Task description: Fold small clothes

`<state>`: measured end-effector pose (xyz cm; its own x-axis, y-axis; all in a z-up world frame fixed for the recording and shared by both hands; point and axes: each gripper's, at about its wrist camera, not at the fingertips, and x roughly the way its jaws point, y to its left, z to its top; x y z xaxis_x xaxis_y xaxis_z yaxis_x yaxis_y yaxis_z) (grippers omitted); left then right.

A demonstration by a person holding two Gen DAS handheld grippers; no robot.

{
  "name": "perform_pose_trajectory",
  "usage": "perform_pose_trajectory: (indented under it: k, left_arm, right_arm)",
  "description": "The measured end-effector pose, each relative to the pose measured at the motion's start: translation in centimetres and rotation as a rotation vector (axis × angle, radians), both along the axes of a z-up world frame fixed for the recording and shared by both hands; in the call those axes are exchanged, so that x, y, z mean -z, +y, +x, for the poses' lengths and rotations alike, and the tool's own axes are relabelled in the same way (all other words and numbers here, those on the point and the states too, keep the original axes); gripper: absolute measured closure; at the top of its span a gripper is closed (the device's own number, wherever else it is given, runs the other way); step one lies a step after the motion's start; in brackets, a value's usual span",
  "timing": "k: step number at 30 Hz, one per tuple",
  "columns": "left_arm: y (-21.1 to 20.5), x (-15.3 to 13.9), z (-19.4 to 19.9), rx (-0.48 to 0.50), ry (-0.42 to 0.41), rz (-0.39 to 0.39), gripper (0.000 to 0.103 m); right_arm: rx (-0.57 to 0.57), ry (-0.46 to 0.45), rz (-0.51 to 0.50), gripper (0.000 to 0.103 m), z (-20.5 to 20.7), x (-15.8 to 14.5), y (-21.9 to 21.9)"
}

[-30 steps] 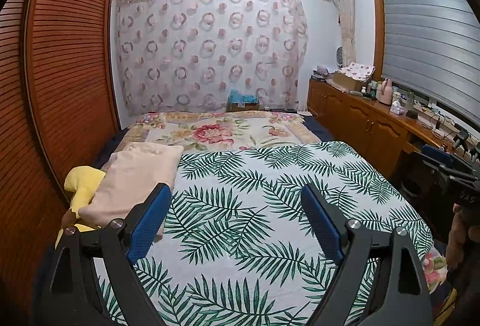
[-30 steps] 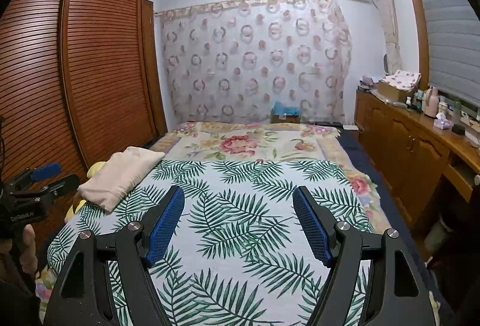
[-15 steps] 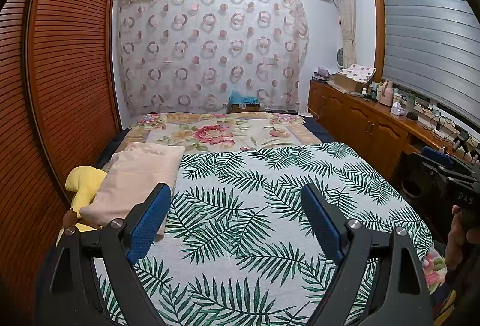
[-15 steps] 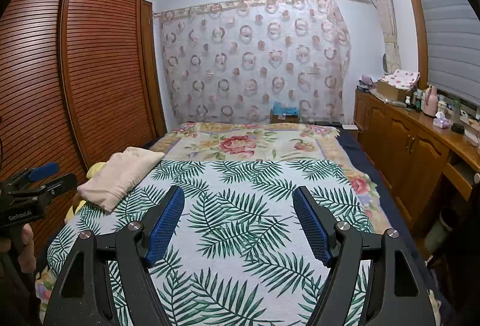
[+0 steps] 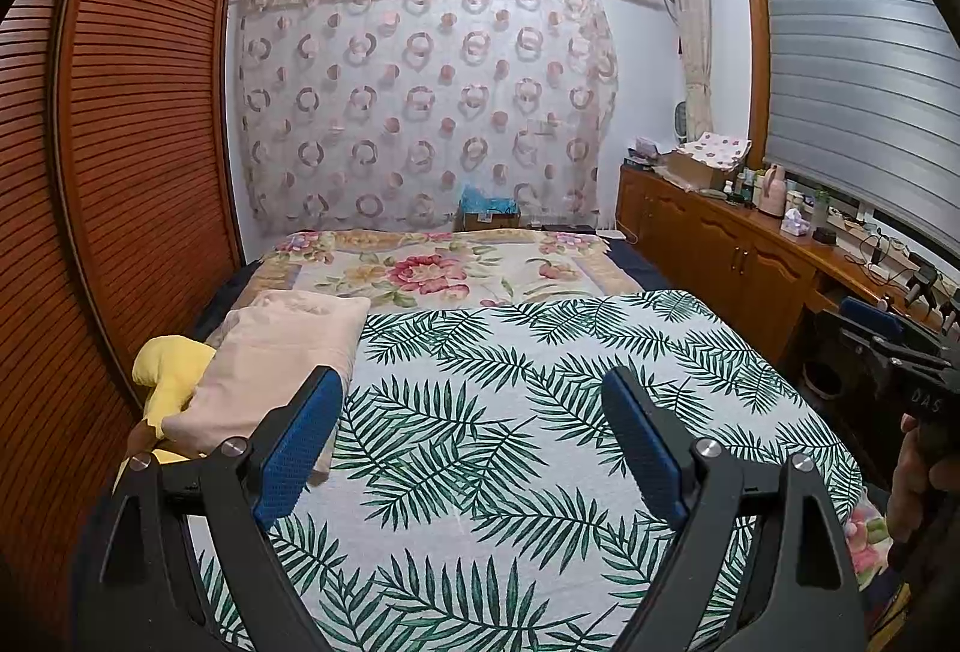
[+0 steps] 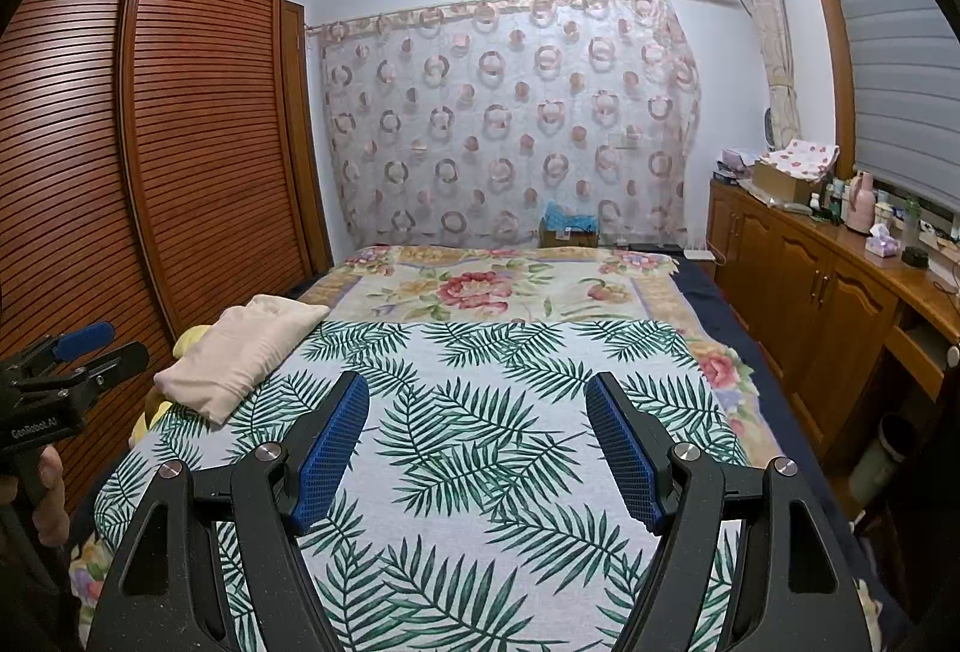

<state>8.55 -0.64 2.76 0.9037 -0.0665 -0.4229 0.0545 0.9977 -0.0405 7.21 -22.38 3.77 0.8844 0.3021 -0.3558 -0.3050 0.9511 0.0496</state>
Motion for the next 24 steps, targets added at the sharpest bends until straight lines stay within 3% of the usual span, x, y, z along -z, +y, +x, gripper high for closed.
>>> perform_pose_trajectory:
  k: [24]
  left_arm:
    - [-0.21,-0.44,-0.14,-0.002,-0.006,-0.002,0.014]
  right_arm:
    - [-0.002,-0.002,0.000,0.026,0.32,0.15,-0.19]
